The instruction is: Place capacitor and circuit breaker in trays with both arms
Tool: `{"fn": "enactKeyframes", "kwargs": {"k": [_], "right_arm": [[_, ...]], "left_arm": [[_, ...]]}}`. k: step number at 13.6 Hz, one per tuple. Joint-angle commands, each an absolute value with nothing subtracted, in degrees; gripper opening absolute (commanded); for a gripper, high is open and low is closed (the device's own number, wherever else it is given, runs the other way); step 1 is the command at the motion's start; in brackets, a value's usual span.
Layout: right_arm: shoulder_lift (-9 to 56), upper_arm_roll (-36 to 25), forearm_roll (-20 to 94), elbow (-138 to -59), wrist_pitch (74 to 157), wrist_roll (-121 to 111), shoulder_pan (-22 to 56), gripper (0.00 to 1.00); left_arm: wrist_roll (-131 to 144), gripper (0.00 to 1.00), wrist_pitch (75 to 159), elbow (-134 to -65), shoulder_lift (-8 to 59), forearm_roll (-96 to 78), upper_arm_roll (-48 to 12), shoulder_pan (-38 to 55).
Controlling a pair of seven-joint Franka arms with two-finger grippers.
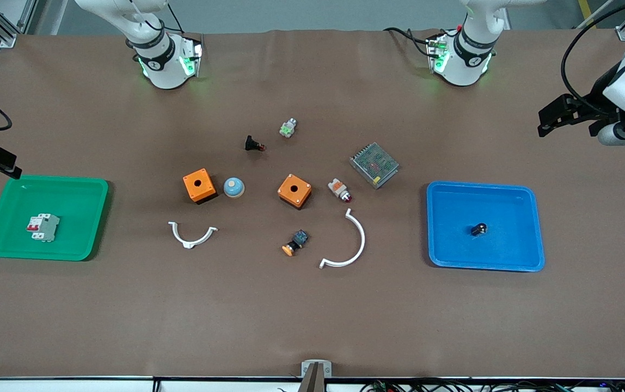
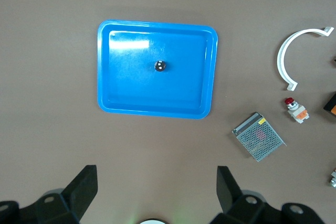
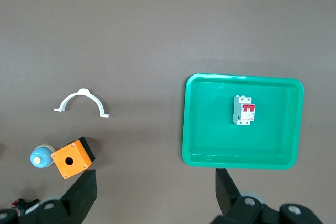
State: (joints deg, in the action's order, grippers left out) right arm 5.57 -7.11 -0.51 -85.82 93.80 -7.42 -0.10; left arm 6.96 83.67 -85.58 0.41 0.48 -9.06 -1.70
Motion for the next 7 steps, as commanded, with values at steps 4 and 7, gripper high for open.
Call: {"fn": "enactKeyframes", "kwargs": {"k": [4,7], "right_arm": [[5.4,-7.2,-0.1,-85.5,93.2,-7.5,0.7,1.0],[5.4,-7.2,-0.1,-85.4,93.3,-7.5,0.6,1.0]], "left_arm": [[8.5,1.0,82.9,-86.2,-0.8,2.6,-10.7,-2.3],[7.4,1.0,83.2,-85.8,-0.4,2.2,-10.6,-2.5]]}}
